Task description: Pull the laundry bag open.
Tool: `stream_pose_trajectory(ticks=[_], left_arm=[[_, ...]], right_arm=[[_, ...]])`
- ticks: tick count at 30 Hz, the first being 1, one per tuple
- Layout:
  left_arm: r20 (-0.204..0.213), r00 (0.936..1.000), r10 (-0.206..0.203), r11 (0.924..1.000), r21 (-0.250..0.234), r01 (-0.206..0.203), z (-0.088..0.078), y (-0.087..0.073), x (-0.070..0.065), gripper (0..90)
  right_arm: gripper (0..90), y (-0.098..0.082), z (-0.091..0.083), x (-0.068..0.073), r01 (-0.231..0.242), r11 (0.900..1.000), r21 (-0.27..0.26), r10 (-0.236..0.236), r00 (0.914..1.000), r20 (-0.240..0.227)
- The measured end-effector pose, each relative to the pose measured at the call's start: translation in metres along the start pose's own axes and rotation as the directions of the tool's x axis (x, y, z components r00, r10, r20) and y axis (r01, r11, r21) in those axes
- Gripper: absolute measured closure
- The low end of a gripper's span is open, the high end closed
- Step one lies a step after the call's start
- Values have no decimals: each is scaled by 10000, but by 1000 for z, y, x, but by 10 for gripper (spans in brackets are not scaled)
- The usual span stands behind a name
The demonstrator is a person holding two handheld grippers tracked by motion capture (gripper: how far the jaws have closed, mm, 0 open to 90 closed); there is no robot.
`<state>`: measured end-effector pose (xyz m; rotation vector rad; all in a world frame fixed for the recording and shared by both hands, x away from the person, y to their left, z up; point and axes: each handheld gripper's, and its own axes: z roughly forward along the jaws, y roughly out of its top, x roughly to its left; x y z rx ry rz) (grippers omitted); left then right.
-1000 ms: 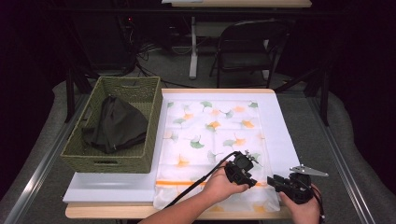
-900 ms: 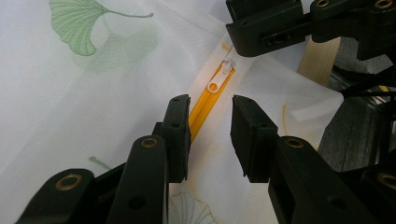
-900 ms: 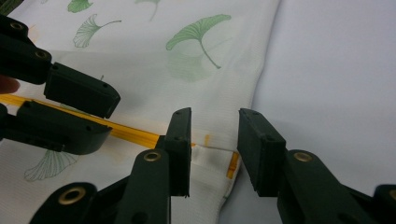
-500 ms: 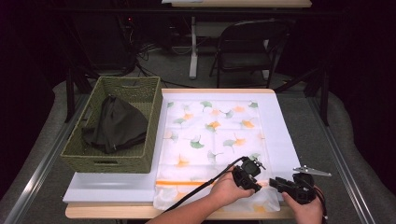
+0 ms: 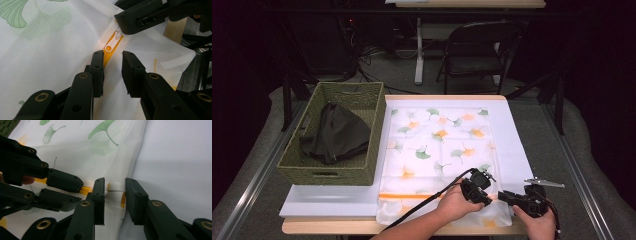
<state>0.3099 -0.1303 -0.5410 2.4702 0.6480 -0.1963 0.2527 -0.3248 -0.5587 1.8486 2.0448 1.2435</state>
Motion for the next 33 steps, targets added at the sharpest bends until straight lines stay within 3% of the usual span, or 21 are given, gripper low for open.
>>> stream_pose_trajectory(ticks=[13,20,25,29,33], left_arm=[[27,9999,-109,9996,-257,109,1,-2,1,735],[178,9998,122,9992,-370,-115,-2,-3,2,721],[-8,9986,521,9962,-692,-520,-13,-2,4,703],[-395,9955,858,9921,-879,-890,-19,-3,1,688],[-207,9950,977,9912,-877,-991,-22,-2,1,769]], right_arm=[[832,3,0,1,-237,9996,-141,222,9950,-974],[841,6,-7,1,-517,9960,-722,371,9810,-1904],[841,9,-10,4,-499,9949,-874,307,9774,-2091],[841,15,-14,8,-412,9944,-969,193,9760,-2171],[841,24,-16,15,-101,9965,-827,-62,9809,-1946]])
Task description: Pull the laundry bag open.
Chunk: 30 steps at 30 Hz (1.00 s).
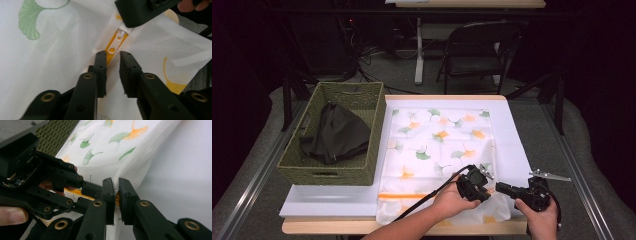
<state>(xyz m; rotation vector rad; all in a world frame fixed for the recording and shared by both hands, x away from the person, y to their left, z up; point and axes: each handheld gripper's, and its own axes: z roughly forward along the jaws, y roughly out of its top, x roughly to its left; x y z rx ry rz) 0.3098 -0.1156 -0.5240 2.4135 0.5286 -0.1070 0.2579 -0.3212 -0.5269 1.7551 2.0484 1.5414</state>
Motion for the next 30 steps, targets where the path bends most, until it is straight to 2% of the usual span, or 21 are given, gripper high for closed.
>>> stream_pose_trajectory(ticks=[3,7,12,15,17,18,20,21,25,29,30], left_arm=[[-141,9999,62,9999,-130,-64,-4,0,1,777],[148,9995,-270,9993,-244,274,-7,2,9,772],[296,9995,-47,9993,-364,58,-10,3,10,781],[301,9995,-15,9994,-333,25,-11,3,11,787],[382,9992,96,9988,-476,-78,-13,3,12,800],[552,9985,58,9979,-648,-22,-14,2,11,807],[470,9988,101,9976,-687,-68,-17,2,10,821],[458,9989,65,9969,-791,-29,-17,2,9,824],[505,9986,-140,9960,-879,184,-19,1,9,830],[383,9992,-120,9957,-912,155,-19,-1,7,833],[394,9992,-8,9954,-960,46,-20,-1,8,833]], right_arm=[[842,5,2,3,-62,10000,69,63,9999,-104],[843,8,4,8,-145,9999,-2,144,9990,-416],[844,8,5,12,21,9999,-108,-28,9979,-644],[844,7,6,12,-20,9998,-208,6,9977,-681],[844,7,6,11,25,9997,-236,-40,9980,-633],[844,6,6,11,10,9997,-234,-23,9983,-581],[844,6,5,9,-8,9996,-267,-5,9987,-514],[844,6,4,9,-174,9994,-286,157,9981,-597],[843,6,3,6,-176,9989,-430,150,9980,-606],[843,5,4,6,-203,9991,-383,179,9980,-610],[843,5,4,6,-214,9991,-365,190,9977,-657]])
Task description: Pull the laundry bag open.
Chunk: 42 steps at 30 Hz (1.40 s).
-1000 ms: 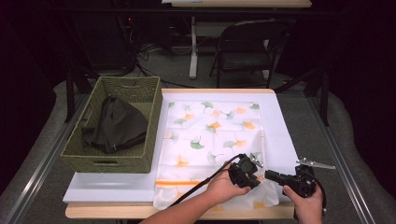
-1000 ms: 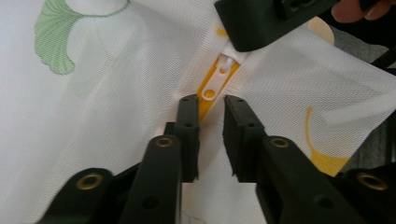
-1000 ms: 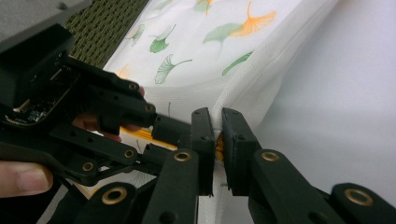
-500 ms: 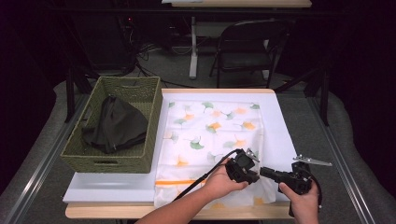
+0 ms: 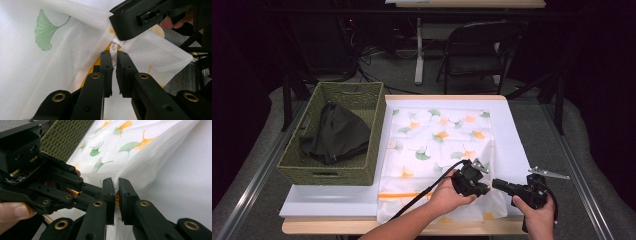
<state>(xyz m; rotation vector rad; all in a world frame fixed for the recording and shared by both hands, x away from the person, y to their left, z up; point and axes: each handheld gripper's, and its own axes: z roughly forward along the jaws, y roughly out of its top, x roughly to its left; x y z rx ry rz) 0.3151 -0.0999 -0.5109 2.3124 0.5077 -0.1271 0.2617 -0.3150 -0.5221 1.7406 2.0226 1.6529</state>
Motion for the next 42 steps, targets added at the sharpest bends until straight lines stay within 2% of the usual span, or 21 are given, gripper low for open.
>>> stream_pose_trajectory(ticks=[2,4,9,11,12,14,15,17,19,20,22,24,27,31,35,42], left_arm=[[46,10000,-4,10000,-58,4,-1,-1,-1,834],[-169,9998,63,10000,1,-63,-3,-1,-2,834],[-116,9999,-101,9999,-76,100,-5,-1,-4,833],[215,9994,-254,9992,-309,260,-6,-1,-4,831],[496,9980,-385,9984,-387,404,-6,-1,-3,868],[437,9982,-420,9984,-367,436,-6,0,-2,857],[280,9987,-421,9986,-308,429,-6,0,-2,866],[67,9990,-443,9990,-93,444,-4,-1,-2,876],[32,9994,-357,9994,-40,358,-2,-1,-3,873],[31,9995,-329,9995,-5,329,-1,-2,-4,870],[119,9996,-254,9997,-31,254,0,-3,-5,862],[-56,9997,-224,9997,28,224,1,-3,-5,870],[-48,9993,-376,9993,-57,375,3,-3,-4,882],[-234,9992,-333,9994,-109,330,4,-3,-5,887],[-232,9993,-288,9996,-56,287,3,-3,-5,892],[-203,9993,-321,9995,-62,320,4,-3,-3,892]], right_arm=[[843,0,0,-1,47,10000,-19,-47,10000,-6],[842,-1,0,-1,-51,10000,7,51,10000,-18],[842,-1,-1,-1,-62,10000,-33,62,9999,-96],[842,-2,-2,-1,-84,10000,-45,83,9999,-100],[842,-2,-2,-2,-70,10000,19,70,10000,-6],[843,-3,0,-3,-142,9999,10,142,9999,-40],[842,-3,0,-3,-224,9997,57,224,9997,-89],[842,-3,0,-2,-75,10000,5,75,9999,-124],[842,-3,1,0,-74,10000,27,74,9999,-144],[842,-3,1,0,101,9999,32,-101,9999,-33],[842,-4,2,1,-49,10000,42,49,10000,-55],[842,-4,2,0,-77,10000,54,77,9999,-128],[842,-4,2,0,-140,9999,32,141,9997,-224],[843,-4,2,2,14,10000,-11,-14,9999,-126],[842,-4,2,1,-211,9997,-77,209,9995,-247],[842,-5,2,1,-64,9999,-80,63,9999,-104]])
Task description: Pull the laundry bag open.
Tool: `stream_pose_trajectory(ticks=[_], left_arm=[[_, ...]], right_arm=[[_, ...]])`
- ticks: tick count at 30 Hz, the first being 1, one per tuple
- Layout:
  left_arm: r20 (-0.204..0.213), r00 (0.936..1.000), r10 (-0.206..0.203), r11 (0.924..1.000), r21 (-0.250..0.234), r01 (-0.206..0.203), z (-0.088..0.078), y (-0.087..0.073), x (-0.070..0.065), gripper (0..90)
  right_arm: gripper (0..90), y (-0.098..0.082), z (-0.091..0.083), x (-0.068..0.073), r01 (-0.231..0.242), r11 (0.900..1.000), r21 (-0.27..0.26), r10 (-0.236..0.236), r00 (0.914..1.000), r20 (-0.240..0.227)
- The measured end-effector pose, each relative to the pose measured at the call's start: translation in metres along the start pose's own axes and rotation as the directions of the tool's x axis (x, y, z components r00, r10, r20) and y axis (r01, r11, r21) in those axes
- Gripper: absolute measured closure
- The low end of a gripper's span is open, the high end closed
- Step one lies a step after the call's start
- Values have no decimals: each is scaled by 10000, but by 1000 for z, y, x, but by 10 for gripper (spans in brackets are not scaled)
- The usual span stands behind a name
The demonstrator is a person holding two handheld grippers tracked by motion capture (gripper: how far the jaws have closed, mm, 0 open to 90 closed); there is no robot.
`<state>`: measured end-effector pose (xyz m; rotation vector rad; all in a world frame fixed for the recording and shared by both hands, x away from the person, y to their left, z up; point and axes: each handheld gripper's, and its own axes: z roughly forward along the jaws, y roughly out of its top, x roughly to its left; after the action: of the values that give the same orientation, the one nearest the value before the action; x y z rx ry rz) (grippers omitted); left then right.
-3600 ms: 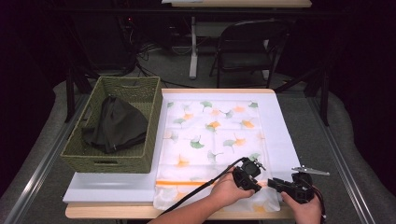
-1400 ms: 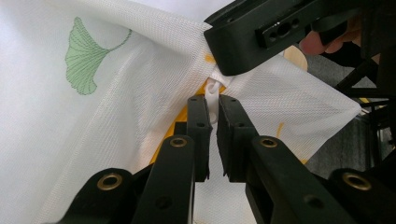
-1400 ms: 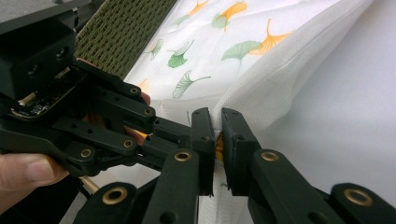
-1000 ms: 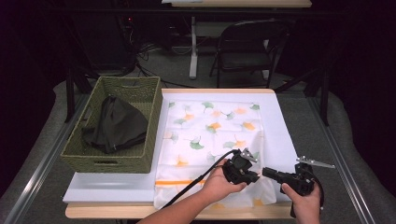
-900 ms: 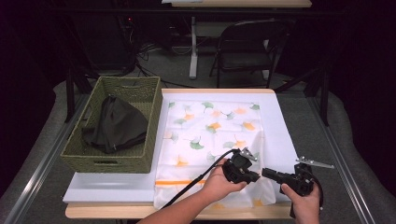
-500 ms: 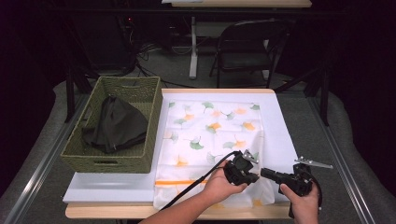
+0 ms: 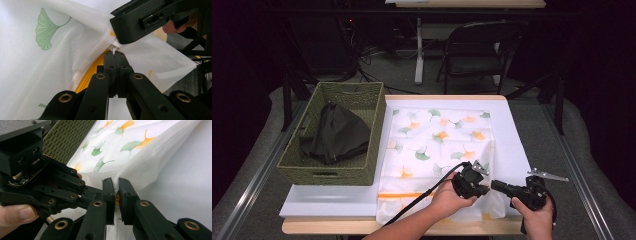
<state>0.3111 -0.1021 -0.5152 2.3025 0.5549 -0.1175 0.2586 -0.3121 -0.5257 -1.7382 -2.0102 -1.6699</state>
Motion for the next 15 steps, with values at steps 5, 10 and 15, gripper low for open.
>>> stream_pose_trajectory(ticks=[5,10,15], left_arm=[[124,9995,-306,9995,20,306,0,1,4,876],[339,9987,-383,9991,192,377,0,0,4,894],[512,9969,-596,9981,215,585,1,1,6,896]], right_arm=[[842,-1,1,0,70,10000,34,-70,9999,101],[839,-1,1,-1,54,10000,-4,-54,9999,115],[829,-2,0,-2,-19,10000,16,19,9999,146]])
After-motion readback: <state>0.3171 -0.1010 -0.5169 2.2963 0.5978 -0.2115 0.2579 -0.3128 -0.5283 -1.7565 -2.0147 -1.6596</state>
